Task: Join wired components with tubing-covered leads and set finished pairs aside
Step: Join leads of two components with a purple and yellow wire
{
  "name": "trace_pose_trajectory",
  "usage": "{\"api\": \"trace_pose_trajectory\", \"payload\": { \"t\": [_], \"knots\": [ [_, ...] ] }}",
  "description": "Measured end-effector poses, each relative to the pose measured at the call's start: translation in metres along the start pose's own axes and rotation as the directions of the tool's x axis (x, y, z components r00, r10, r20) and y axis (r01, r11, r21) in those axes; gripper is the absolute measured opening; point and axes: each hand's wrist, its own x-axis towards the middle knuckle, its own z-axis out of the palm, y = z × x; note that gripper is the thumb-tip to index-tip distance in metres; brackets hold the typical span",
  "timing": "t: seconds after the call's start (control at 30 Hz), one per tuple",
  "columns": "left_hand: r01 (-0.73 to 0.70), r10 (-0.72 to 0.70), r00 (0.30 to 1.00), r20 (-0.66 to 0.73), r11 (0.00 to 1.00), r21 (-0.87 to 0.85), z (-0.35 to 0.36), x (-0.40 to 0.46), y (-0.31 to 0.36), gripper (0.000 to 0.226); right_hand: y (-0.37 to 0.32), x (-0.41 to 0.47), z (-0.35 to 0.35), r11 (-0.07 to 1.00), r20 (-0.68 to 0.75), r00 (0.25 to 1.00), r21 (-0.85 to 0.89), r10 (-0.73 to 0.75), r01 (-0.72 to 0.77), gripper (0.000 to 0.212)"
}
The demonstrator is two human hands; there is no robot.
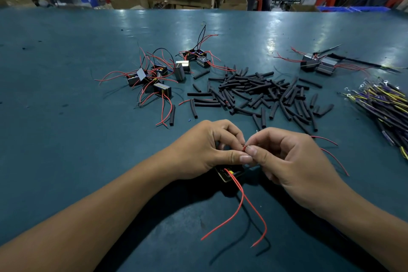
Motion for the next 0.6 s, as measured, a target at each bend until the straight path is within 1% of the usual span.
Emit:
{"api": "trace_pose_trajectory", "payload": {
  "t": [0.17, 0.3, 0.37, 0.43, 0.53, 0.6],
  "knots": [
    [0.009, -0.009, 1.000, -0.004, 1.000, -0.004, -0.0001, 0.0008, 0.0005, 0.021, 0.0011, 0.0003, 0.0011, 0.999, 0.010, 0.999, -0.038, -0.031, 0.031, 0.011],
    [-0.014, 0.014, 0.999, -0.046, 1.000, -0.001, 0.0004, -0.0004, 0.0015, 0.011, 0.0005, -0.0021, 0.0033, 0.986, -0.009, 0.998, -0.151, -0.067, 0.064, 0.011],
    [-0.036, 0.039, 0.995, -0.096, 0.999, 0.034, 0.0008, -0.0002, 0.0017, 0.017, 0.0006, -0.0029, 0.0045, 0.980, -0.037, 0.997, -0.188, -0.075, 0.067, 0.012],
    [-0.038, 0.041, 0.994, -0.102, 0.999, 0.032, -0.0008, -0.0002, 0.0028, 0.021, 0.0010, -0.0030, 0.0054, 0.975, -0.051, 0.995, -0.212, -0.081, 0.068, 0.013],
    [-0.020, 0.019, 0.999, -0.051, 1.000, -0.009, -0.0040, -0.0014, 0.0049, 0.016, 0.0014, -0.0026, 0.0056, 0.976, -0.056, 0.995, -0.207, -0.079, 0.066, 0.012],
    [-0.008, 0.007, 0.999, -0.053, 1.000, -0.018, -0.0043, -0.0013, 0.0044, 0.016, 0.0019, -0.0028, 0.0052, 0.985, -0.056, 0.996, -0.163, -0.066, 0.056, 0.012]
  ]
}}
